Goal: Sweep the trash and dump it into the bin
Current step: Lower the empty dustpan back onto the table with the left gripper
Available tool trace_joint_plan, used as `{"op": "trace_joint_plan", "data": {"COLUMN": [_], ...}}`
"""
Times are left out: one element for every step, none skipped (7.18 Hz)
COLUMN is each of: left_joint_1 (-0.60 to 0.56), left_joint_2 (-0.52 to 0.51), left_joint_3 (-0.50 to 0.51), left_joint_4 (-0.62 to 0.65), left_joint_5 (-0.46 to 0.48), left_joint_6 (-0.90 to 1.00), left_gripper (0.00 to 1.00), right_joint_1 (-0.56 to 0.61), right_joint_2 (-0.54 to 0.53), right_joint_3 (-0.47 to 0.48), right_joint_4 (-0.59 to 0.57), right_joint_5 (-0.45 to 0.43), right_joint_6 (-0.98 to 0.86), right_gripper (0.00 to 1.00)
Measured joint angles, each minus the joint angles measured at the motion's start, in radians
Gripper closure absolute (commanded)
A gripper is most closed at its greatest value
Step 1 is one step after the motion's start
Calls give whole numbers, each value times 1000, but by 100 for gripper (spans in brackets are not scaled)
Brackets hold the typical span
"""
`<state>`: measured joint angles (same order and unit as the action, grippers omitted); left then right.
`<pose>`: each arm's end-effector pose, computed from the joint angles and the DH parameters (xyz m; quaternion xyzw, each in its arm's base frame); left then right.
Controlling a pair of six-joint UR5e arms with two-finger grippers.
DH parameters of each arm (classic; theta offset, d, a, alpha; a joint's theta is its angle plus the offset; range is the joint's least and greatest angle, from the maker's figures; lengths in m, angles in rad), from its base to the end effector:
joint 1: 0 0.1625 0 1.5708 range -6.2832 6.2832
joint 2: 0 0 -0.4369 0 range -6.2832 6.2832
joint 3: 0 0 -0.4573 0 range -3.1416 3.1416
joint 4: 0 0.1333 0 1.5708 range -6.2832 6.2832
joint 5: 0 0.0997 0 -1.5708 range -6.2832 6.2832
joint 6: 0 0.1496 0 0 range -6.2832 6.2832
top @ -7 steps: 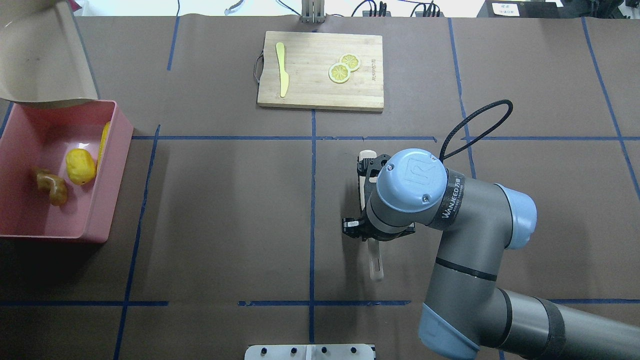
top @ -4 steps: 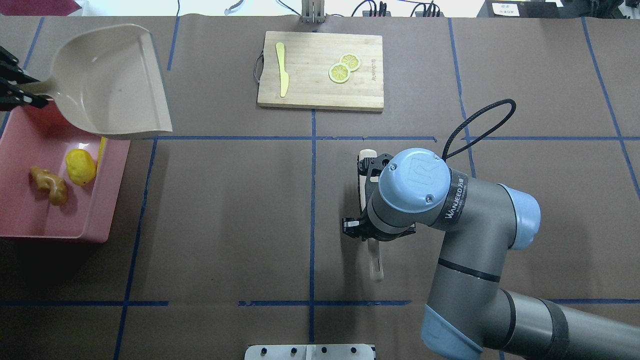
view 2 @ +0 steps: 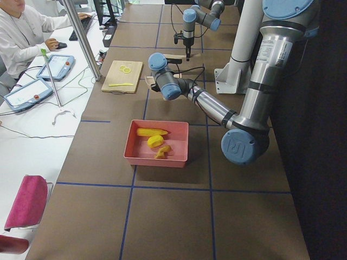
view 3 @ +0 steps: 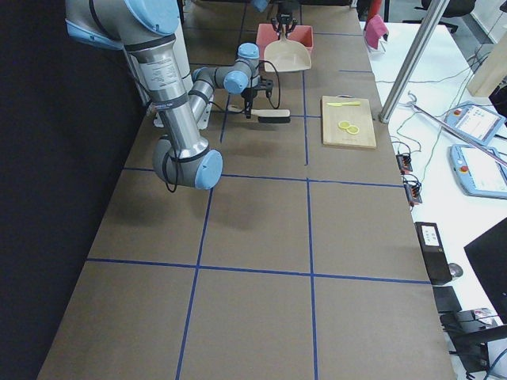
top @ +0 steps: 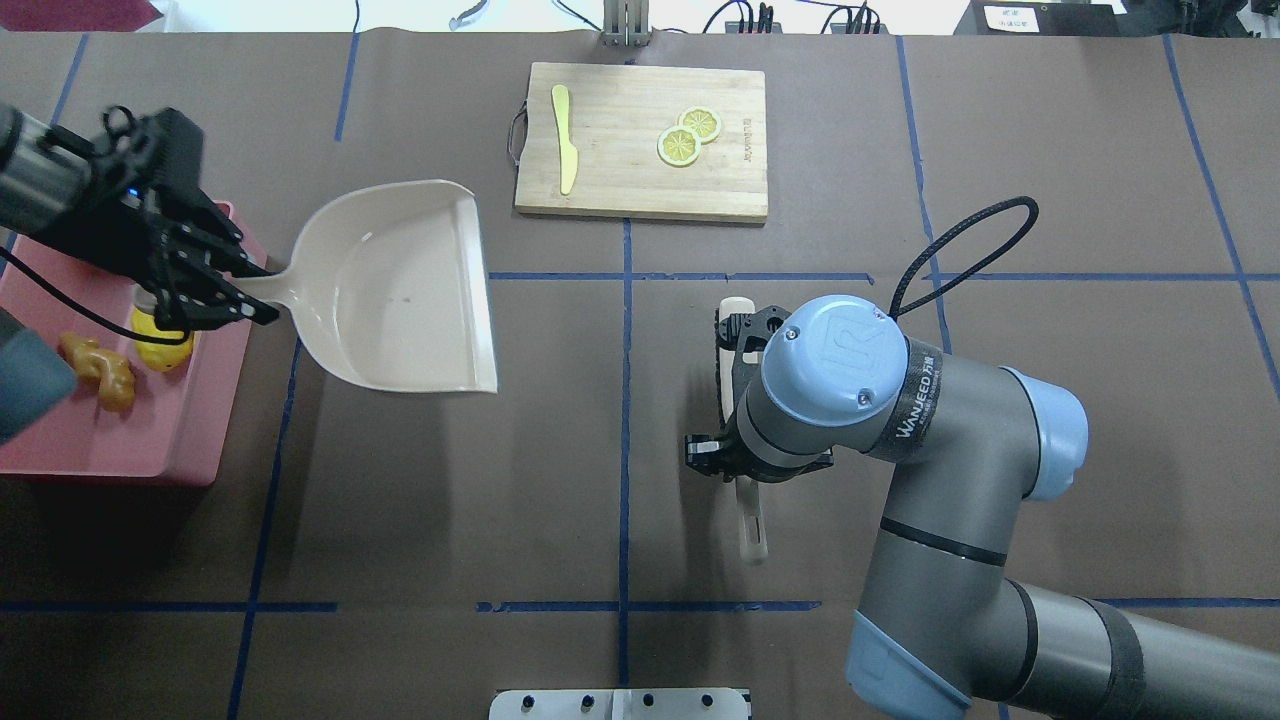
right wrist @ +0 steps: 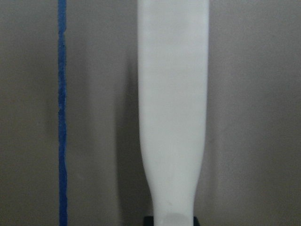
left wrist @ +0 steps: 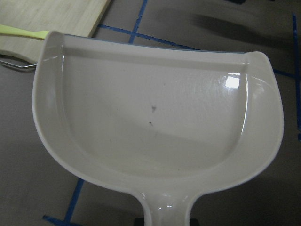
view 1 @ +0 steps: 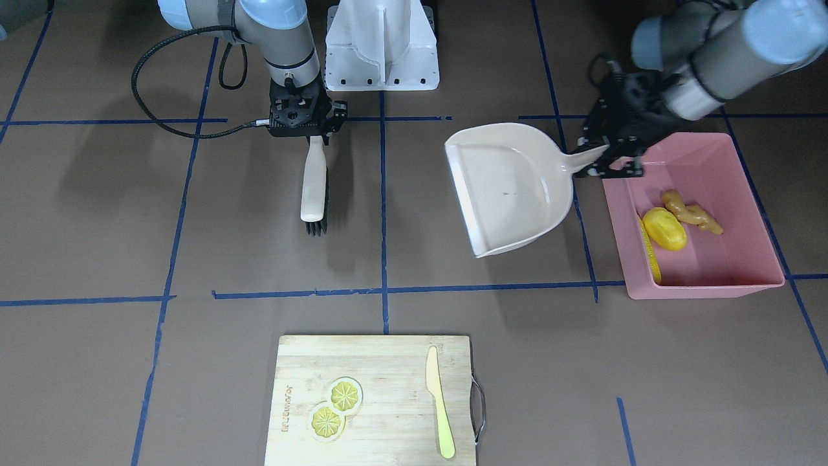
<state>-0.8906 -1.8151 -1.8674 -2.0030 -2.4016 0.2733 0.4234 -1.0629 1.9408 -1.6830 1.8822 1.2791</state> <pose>0.3830 -0.5097 0.3253 0.3469 0.4358 0.5388 0.6320 -0.5796 -0.3571 0.2260 -0.0056 -0.3960 0.0025 0.9182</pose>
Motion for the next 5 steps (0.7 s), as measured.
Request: {"op": "trace_joint_plan", "data": {"left_joint_1": [78,143,193,229,252], "left_joint_2": [-23,-42,-57,-75,-99], "left_joint_3": [14,31,53,80,111], "left_joint_4": [0,0,-2,-5,-16], "left_joint_5": [60,106,138,165,186], "left_joint_6": [-3,-2,-1,-1,0], "left_gripper": [92,89,85,79,73], "right_joint_1": [0,0,0,0,0], "right_joint_2": [-1,-1,-2,-3,-3], "right_joint_3": [0,0,0,0,0], "right_joint_4": [0,-1,-1,-1,-1], "right_joint_5": [0,0,0,0,0], "right_joint_6": [0,0,0,0,0], "right_gripper": [100,100,100,100,100]}}
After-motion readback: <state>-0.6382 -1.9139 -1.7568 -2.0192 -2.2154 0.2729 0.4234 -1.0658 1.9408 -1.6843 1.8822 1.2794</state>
